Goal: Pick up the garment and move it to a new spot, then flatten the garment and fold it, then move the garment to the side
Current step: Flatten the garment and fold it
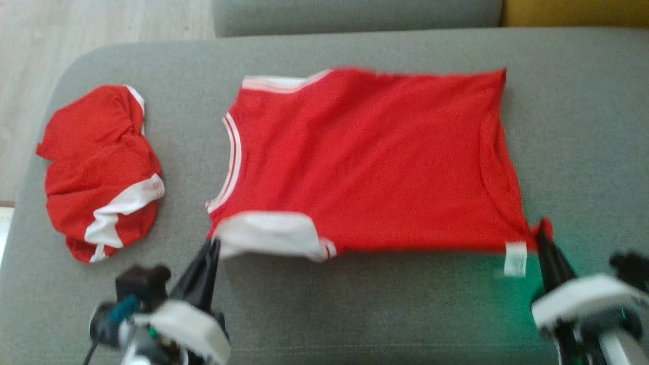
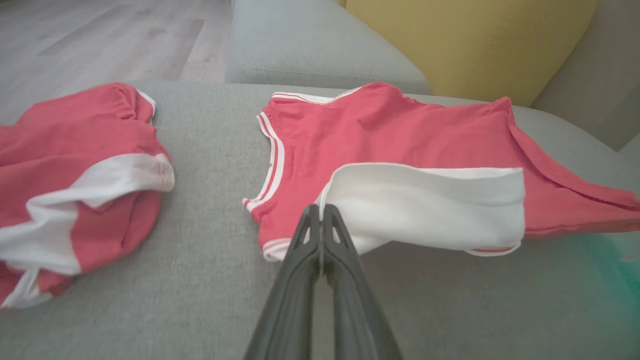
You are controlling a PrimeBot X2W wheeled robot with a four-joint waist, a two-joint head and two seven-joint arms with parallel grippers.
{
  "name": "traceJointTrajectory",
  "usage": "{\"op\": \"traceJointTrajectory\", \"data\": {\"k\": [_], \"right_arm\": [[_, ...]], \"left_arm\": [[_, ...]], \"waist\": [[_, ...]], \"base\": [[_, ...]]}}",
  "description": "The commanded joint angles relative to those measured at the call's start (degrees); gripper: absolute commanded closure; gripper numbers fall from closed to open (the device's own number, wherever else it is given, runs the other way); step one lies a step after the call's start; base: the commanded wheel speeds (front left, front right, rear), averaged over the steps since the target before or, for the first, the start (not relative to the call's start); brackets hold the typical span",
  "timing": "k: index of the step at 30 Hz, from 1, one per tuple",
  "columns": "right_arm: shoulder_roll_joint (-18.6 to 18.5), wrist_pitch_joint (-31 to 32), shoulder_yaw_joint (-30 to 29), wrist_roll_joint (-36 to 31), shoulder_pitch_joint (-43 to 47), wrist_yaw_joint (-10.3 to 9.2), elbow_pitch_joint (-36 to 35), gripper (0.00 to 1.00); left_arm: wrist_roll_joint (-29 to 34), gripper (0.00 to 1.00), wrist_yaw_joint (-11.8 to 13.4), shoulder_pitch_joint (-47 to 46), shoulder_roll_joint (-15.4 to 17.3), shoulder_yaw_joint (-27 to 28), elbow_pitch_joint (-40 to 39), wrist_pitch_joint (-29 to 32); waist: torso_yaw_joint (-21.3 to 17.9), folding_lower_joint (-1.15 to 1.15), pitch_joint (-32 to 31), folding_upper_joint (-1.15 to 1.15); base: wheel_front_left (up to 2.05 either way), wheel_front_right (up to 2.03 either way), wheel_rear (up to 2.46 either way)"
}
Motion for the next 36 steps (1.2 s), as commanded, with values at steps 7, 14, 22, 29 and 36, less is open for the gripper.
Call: {"op": "traceJointTrajectory", "data": {"k": [7, 14, 22, 29, 36], "right_arm": [[6.3, 13.1, -10.0, -8.8, 11.8, 0.43, -17.1, 1.00], [8.6, 23.8, -14.9, -12.7, 16.5, 0.43, -27.5, 1.00], [8.7, 26.6, -14.1, -13.0, 11.6, 0.43, -27.2, 1.00], [8.7, 26.1, -11.3, -15.2, 2.9, 0.43, -23.2, 1.00], [8.7, 21.5, -11.3, -17.9, -2.9, 0.43, -17.6, 1.00]], "left_arm": [[-0.6, 1.00, 4.5, 7.5, 3.3, 1.6, -15.3, 7.7], [-0.7, 1.00, 5.5, 9.4, 5.1, 1.5, -19.8, 11.8], [-3.1, 1.00, 1.6, 0.9, 6.1, 2.3, -13.8, 13.2], [-5.4, 1.00, -3.6, -9.9, 5.9, 2.0, -2.1, 13.0], [-4.4, 1.00, -7.7, -18.2, 4.3, -0.1, 7.6, 8.6]], "waist": [[0.6, 0.01, -2.1, 0.00], [0.6, 0.01, -2.2, 0.00], [-0.2, 0.01, 1.1, 0.00], [-0.8, 0.01, 4.4, 0.00], [-0.5, 0.01, 7.1, 0.00]], "base": [[0.00, 0.00, 0.00], [0.00, 0.00, 0.00], [0.00, 0.00, 0.00], [0.00, 0.00, 0.00], [0.00, 0.00, 0.00]]}}
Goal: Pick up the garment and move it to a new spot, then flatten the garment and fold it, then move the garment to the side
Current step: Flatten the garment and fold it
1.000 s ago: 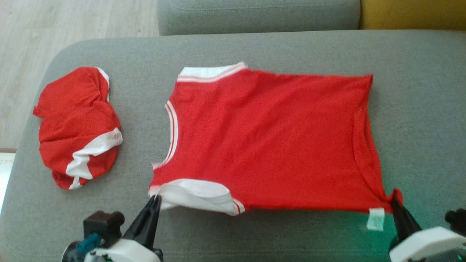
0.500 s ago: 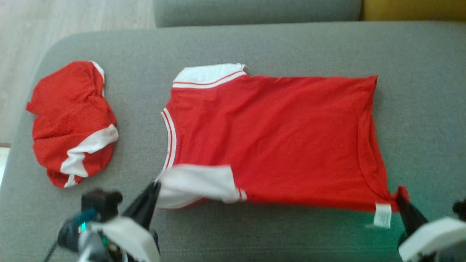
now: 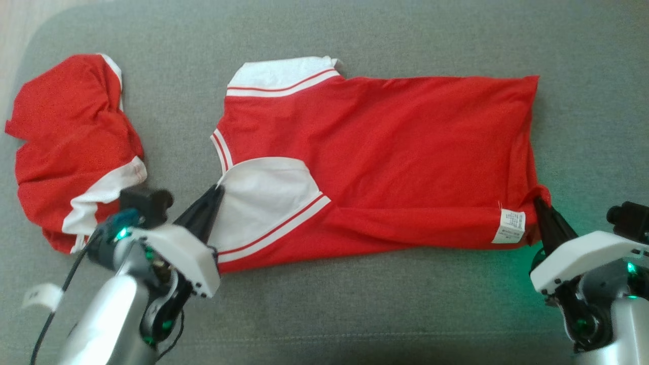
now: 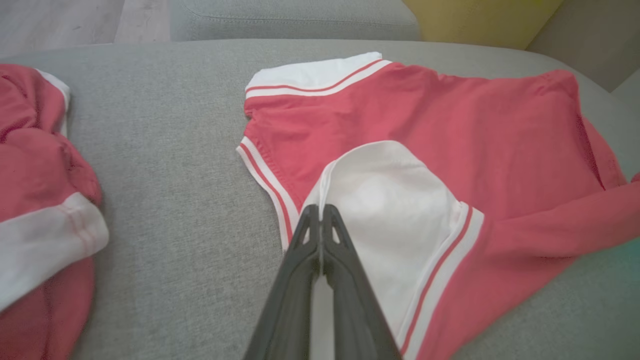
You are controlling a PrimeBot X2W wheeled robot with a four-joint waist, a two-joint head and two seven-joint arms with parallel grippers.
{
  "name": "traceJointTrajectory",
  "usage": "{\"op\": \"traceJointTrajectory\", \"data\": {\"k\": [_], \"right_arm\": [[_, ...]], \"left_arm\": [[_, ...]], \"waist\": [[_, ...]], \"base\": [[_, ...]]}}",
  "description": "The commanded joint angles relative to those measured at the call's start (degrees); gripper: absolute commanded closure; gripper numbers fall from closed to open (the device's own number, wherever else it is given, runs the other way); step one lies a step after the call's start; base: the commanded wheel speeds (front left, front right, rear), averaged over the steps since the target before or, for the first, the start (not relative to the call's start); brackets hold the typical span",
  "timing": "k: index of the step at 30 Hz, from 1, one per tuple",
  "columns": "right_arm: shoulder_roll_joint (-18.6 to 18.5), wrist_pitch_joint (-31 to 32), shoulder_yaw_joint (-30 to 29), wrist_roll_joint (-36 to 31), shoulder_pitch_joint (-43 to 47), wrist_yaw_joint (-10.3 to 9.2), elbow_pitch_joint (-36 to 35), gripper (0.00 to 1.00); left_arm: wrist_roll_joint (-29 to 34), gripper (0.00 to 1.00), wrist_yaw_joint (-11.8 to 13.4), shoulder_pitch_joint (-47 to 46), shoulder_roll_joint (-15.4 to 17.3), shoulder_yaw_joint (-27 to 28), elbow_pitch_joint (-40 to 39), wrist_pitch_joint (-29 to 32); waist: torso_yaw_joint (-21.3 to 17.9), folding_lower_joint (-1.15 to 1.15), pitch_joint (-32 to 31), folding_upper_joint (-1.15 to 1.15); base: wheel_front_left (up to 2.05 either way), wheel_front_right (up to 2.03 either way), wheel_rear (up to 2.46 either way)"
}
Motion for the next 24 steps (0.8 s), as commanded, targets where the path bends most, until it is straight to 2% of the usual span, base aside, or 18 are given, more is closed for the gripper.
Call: {"op": "traceJointTrajectory", "data": {"k": [1, 2, 3, 4, 5, 6, 7, 10, 11, 15, 19, 24], "right_arm": [[-0.6, -1.5, 1.0, -0.1, -2.7, 0.43, -0.6, 1.00], [-0.6, -2.8, 1.1, -0.1, -3.2, 0.43, 0.1, 1.00], [-0.6, -3.5, 1.4, -0.4, -3.4, 0.43, 1.0, 0.77], [-0.6, -3.5, 1.4, -0.4, -3.4, 0.43, 1.0, 0.77], [-0.6, -4.5, 1.6, -0.5, -3.6, 0.43, 1.6, 0.29], [-0.6, -5.5, 1.9, -0.4, -3.8, 0.43, 2.2, 0.00], [-0.6, -6.4, 2.1, -0.5, -3.8, 0.43, 2.6, 0.00], [-0.6, -11.5, 3.3, -2.0, -3.6, 0.43, 2.0, 0.00], [-1.0, -15.5, 4.5, -4.5, -2.9, 0.43, 0.8, 0.00], [-2.7, -22.0, 6.2, -9.2, -0.9, 0.43, -2.5, 0.00], [-3.3, -24.1, 7.8, -12.6, 1.5, 0.43, -6.7, 0.00], [-3.0, -23.4, 9.0, -14.2, 5.6, 0.43, -11.2, 0.00]], "left_arm": [[0.6, 1.00, -0.6, -4.1, 0.6, 1.4, 0.4, -1.2], [0.9, 1.00, -0.9, -4.8, 0.4, 1.0, 1.6, -1.9], [1.0, 1.00, -1.2, -5.3, 0.2, 0.6, 3.0, -2.2], [1.0, 1.00, -1.2, -5.3, 0.2, 0.6, 3.0, -2.2], [0.9, 0.76, -1.4, -5.6, -0.1, 0.4, 4.2, -2.7], [1.0, 0.29, -1.5, -5.9, -0.4, 0.2, 5.1, -3.4], [1.0, 0.00, -1.5, -6.0, -0.6, 0.2, 5.8, -4.3], [1.5, 0.00, -0.6, -5.6, -1.1, 0.8, 6.6, -8.2], [2.3, 0.00, 0.9, -4.6, -1.5, 1.6, 6.2, -12.0], [4.5, 0.00, 4.5, -2.5, -2.2, 3.1, 4.2, -19.2], [6.2, 0.00, 7.4, 0.5, -2.5, 4.5, 0.8, -21.3], [7.5, 0.00, 9.9, 5.7, -2.4, 5.5, -4.0, -21.9]], "waist": [[0.1, 0.00, 0.9, 0.00], [0.1, 0.00, 1.1, 0.00], [0.0, 0.00, 1.3, 0.00], [0.0, 0.00, 1.3, 0.00], [0.0, 0.00, 1.4, 0.00], [-0.1, 0.00, 1.5, 0.00], [-0.1, 0.00, 1.6, 0.00], [-0.1, 0.00, 1.8, 0.00], [0.0, 0.00, 1.6, 0.00], [0.6, 0.00, 0.7, 0.00], [0.6, 0.00, -0.9, 0.00], [0.4, 0.00, -2.9, 0.00]], "base": [[0.00, 0.00, 0.00], [0.00, 0.00, 0.00], [0.00, 0.00, 0.00], [0.00, 0.00, 0.00], [0.00, 0.00, 0.00], [0.00, 0.00, 0.00], [0.00, 0.00, 0.00], [0.00, 0.00, 0.00], [0.00, 0.00, 0.00], [0.00, 0.00, 0.00], [0.00, 0.00, 0.00], [0.00, 0.00, 0.00]]}}
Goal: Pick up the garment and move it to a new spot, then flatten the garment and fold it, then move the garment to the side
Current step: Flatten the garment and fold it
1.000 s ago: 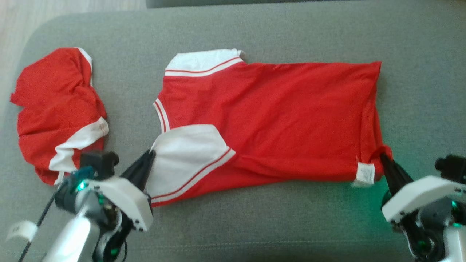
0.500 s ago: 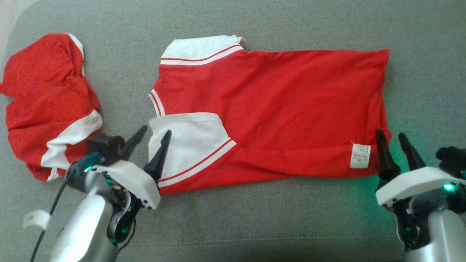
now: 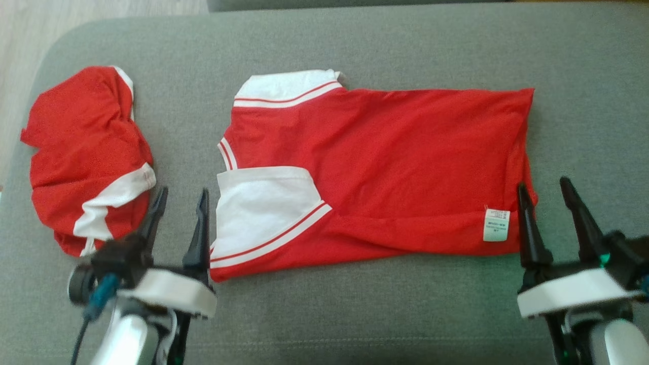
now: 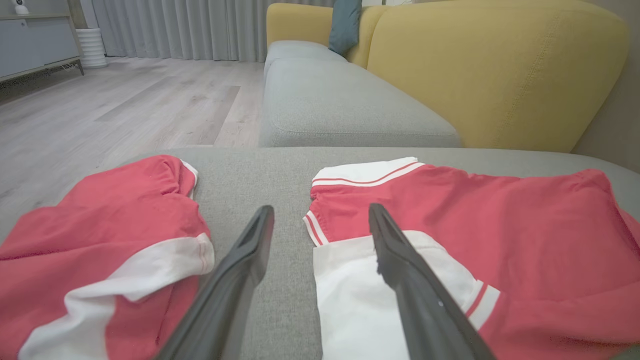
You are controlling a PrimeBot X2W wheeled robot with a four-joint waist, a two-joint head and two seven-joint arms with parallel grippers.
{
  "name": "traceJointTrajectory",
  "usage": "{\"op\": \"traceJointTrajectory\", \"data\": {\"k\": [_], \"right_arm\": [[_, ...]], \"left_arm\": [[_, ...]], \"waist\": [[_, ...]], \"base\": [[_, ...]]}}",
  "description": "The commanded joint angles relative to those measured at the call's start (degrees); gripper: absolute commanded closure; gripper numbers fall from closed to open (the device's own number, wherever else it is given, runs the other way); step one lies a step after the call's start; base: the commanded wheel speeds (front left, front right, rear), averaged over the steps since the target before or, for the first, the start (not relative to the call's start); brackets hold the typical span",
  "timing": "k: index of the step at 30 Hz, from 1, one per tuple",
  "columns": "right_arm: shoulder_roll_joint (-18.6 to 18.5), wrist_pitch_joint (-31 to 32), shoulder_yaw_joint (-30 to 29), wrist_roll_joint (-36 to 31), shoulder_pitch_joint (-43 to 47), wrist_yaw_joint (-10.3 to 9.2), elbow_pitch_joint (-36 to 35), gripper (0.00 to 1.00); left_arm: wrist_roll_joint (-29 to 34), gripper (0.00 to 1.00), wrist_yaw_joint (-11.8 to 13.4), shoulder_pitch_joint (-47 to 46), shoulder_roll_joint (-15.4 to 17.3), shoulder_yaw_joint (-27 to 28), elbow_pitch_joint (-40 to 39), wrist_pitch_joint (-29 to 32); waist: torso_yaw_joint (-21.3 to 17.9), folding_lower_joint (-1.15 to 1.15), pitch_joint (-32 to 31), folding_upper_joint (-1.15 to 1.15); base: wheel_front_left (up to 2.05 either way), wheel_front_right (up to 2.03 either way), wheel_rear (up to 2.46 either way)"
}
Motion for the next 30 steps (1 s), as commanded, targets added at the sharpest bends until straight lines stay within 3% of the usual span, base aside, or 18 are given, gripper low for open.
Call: {"op": "traceJointTrajectory", "data": {"k": [1, 7, 13, 22, 30], "right_arm": [[-0.5, 0.3, 1.4, -0.5, 0.7, 0.43, -3.1, 0.00], [0.5, 2.0, 1.5, -0.4, 3.8, 0.43, -5.4, 0.00], [0.6, 3.1, 0.8, 0.1, 4.1, 0.43, -4.3, 0.00], [0.3, 10.1, -1.4, 0.8, 3.8, 0.43, 4.1, 0.00], [0.6, 13.9, -3.0, 0.2, -0.3, 0.43, 8.4, 0.00]], "left_arm": [[0.6, 0.00, 0.8, 0.2, 1.0, 2.5, -2.9, -0.5], [0.9, 0.00, 2.2, 3.7, 1.2, 2.5, -4.9, -0.5], [0.6, 0.00, 1.9, 3.7, 1.4, 1.8, -4.6, 0.5], [-4.7, 0.00, -2.7, 3.3, 0.1, -1.1, 4.0, 8.5], [-7.8, 0.00, -4.8, 0.5, -0.7, -1.0, 9.1, 10.9]], "waist": [[-0.2, 0.00, -0.9, 0.00], [-0.4, 0.00, -1.9, 0.00], [-0.2, 0.00, -1.9, 0.00], [-0.3, 0.00, 1.6, 0.00], [-0.1, 0.00, 5.0, 0.00]], "base": [[0.00, 0.00, 0.00], [0.00, 0.00, 0.00], [0.00, 0.00, 0.00], [0.00, 0.00, 0.00], [0.00, 0.00, 0.00]]}}
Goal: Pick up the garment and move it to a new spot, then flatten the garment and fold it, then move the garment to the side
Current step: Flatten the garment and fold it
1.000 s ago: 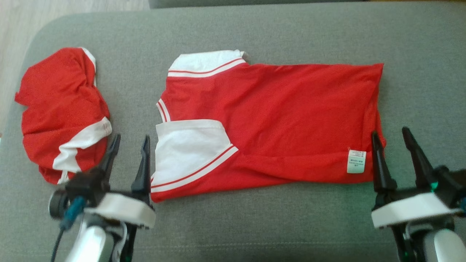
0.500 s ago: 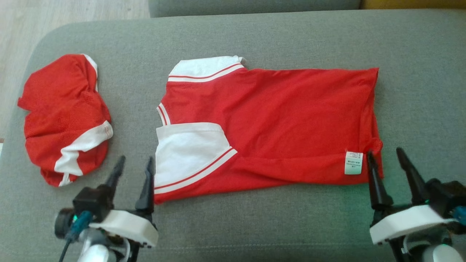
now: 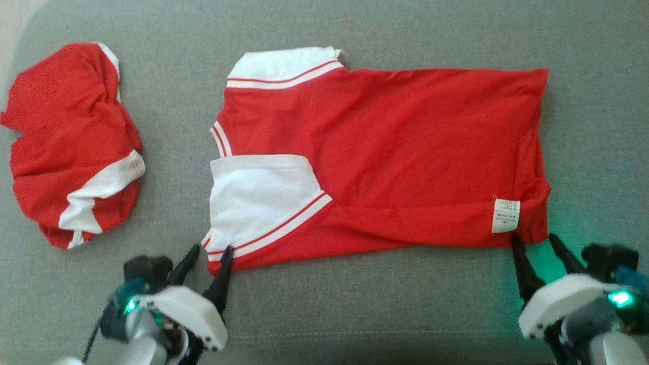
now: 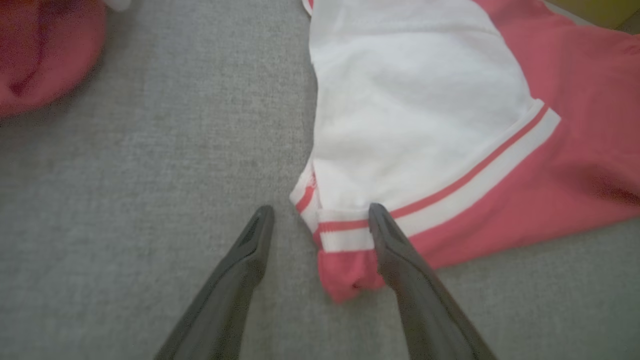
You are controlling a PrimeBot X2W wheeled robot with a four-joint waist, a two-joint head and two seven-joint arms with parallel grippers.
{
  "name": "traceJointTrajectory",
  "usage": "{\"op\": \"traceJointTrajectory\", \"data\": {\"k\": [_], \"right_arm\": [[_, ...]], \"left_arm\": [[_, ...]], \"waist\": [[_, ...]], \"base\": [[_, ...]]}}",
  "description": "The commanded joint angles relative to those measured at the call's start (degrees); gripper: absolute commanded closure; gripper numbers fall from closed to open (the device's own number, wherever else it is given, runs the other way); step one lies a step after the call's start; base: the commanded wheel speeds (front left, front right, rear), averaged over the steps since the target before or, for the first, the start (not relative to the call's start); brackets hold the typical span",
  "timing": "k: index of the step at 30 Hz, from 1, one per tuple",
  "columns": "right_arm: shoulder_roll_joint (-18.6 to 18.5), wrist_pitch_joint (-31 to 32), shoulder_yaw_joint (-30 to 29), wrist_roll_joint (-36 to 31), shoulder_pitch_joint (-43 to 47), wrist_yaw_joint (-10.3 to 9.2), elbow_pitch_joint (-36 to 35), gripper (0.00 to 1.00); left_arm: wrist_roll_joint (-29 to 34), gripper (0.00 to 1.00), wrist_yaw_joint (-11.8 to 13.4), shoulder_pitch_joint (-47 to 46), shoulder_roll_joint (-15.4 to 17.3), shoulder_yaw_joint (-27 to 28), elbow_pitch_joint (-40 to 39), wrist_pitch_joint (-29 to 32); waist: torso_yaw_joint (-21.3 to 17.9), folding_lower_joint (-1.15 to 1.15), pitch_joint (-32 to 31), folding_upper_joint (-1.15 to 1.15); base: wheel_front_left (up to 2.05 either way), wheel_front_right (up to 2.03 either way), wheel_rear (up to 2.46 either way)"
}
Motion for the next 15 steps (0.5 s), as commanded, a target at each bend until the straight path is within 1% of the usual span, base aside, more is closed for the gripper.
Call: {"op": "traceJointTrajectory", "data": {"k": [1, 8, 9, 10, 11, 12, 15], "right_arm": [[-0.3, 0.1, 0.8, -0.1, -2.2, 0.43, -1.6, 0.00], [0.1, 3.2, -0.9, 0.7, -5.8, 0.43, 1.7, 0.00], [0.2, 3.5, -1.2, 1.3, -6.1, 0.43, 2.0, 0.14], [0.3, 4.1, -1.5, 1.4, -6.4, 0.43, 2.4, 0.54], [0.3, 4.6, -1.7, 1.8, -6.5, 0.43, 2.6, 0.88], [0.4, 4.8, -1.9, 2.1, -6.6, 0.43, 2.5, 1.00], [0.5, 5.1, -2.3, 3.0, -5.8, 0.43, 1.7, 1.00]], "left_arm": [[-0.3, 0.00, -0.2, -2.3, 0.5, 1.6, -0.4, 0.4], [-1.6, 0.00, -2.6, -4.9, 0.5, 0.1, 2.4, 4.1], [-1.7, 0.23, -2.9, -5.1, 0.5, -0.1, 2.6, 4.4], [-1.6, 0.86, -3.0, -5.4, 0.6, -0.3, 2.7, 4.5], [-1.5, 1.00, -3.0, -5.5, 0.7, -0.4, 2.7, 4.4], [-1.3, 1.00, -3.0, -5.7, 0.7, -0.4, 2.6, 4.0], [-0.6, 1.00, -2.3, -5.9, 1.1, -0.1, 1.6, 2.2]], "waist": [[0.2, 0.00, 0.7, 0.00], [0.4, 0.00, 2.0, 0.00], [0.5, 0.00, 2.0, 0.00], [0.5, 0.00, 2.1, 0.00], [0.6, 0.00, 2.1, 0.00], [0.6, 0.00, 2.1, 0.00], [0.8, 0.00, 1.7, 0.00]], "base": [[0.00, 0.00, 0.00], [0.00, 0.00, 0.00], [0.00, 0.00, 0.00], [0.00, 0.00, 0.00], [0.00, 0.00, 0.00], [0.00, 0.00, 0.00], [0.00, 0.00, 0.00]]}}
